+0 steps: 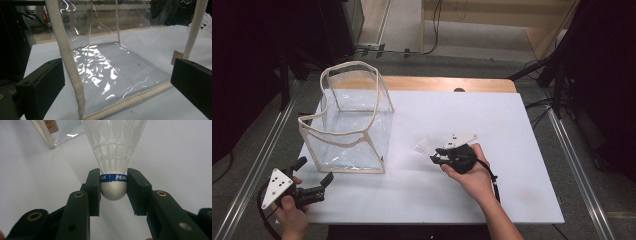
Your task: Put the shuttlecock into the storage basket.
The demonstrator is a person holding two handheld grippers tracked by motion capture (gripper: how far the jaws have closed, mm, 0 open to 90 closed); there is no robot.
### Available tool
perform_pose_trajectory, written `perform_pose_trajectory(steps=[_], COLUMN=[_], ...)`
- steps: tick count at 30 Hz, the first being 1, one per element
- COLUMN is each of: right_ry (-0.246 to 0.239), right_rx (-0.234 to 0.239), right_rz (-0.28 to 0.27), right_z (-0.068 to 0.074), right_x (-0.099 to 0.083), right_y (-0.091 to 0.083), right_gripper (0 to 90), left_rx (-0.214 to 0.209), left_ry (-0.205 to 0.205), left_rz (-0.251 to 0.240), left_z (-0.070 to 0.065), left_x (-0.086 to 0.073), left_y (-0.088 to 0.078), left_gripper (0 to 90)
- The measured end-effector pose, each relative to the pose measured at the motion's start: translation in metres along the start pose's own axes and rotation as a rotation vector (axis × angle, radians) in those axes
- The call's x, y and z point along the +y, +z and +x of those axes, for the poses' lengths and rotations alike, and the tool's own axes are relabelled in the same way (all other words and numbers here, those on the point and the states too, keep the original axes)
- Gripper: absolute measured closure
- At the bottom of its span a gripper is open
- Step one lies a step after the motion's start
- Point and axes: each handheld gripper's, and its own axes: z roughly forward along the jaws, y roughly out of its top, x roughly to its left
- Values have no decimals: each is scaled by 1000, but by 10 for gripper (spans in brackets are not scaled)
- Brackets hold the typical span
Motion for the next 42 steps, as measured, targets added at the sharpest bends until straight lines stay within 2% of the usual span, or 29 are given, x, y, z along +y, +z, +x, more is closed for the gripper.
perform_pose_trajectory(steps=[24,42], right_ry=[-19,-36], right_rx=[60,72], right_rz=[-59,-93], right_z=[14,18], right_x=[21,37], right_y=[6,3], right_gripper=[630,630], left_rx=[-3,-7], left_ry=[-2,-2], left_rz=[-2,-1], left_z=[0,0], left_x=[0,0], left_y=[0,0], left_gripper=[0,0])
